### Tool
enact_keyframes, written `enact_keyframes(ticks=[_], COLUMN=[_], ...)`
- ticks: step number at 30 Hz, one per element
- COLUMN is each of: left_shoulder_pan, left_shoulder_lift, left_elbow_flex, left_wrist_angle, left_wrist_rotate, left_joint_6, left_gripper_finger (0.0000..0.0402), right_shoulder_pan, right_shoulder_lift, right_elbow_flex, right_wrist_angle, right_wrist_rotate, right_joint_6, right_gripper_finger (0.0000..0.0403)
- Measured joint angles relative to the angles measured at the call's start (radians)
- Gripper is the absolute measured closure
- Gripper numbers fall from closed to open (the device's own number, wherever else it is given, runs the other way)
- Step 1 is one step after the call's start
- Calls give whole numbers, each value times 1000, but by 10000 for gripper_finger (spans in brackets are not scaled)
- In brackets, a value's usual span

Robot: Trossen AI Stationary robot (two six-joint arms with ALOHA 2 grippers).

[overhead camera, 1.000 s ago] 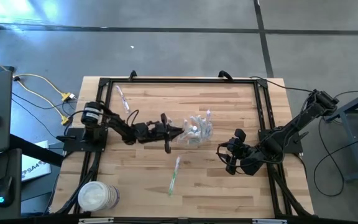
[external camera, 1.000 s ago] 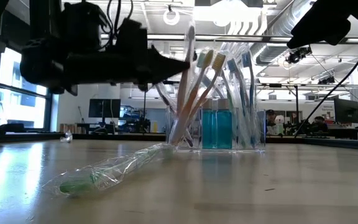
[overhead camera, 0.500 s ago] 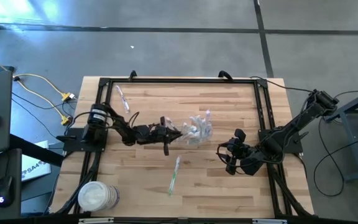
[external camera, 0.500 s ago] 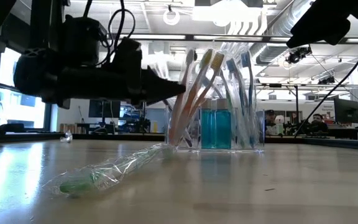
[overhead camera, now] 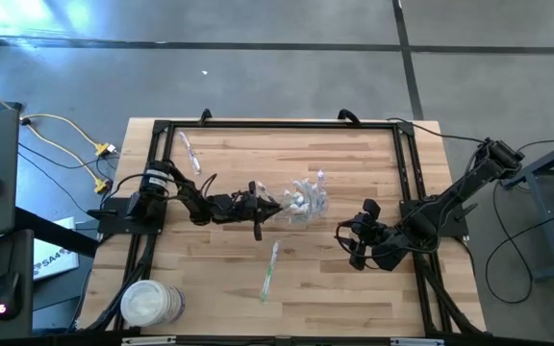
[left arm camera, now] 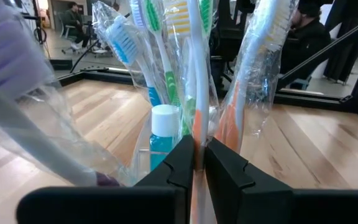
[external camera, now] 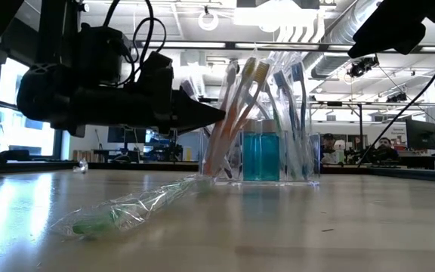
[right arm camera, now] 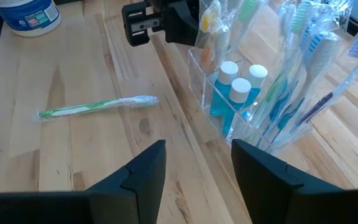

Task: Pick & Place toothbrushing station
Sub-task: Put the orange toothbrush into the wire organizer, then put the violet toothbrush into the wire organizer

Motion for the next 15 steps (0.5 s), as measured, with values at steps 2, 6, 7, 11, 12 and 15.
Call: enact_keyframes(ticks=[2,6,7,11,12,15], left_shoulder_pan=[0,-1,-1,-1,-1,-1], left_shoulder_lift=[0,2,2,2,2,1], left_elbow_flex=[0,-2,-2,-2,-2,-2], left_wrist_angle=[-1,0,0,0,0,0], left_wrist_rotate=[1,4,4,4,4,4], left_joint_6=[-1,-31,-39,-55,-56,-78], left_gripper_finger=[363,342,337,310,302,269], right_shoulder_pan=[0,0,0,0,0,0], right_shoulder_lift=[0,0,0,0,0,0], right_elbow_flex=[0,0,0,0,0,0], right_wrist_angle=[0,0,0,0,0,0], right_wrist_rotate=[0,0,0,0,0,0], right_joint_6=[0,0,0,0,0,0], right_gripper_finger=[228,228,228,228,228,228])
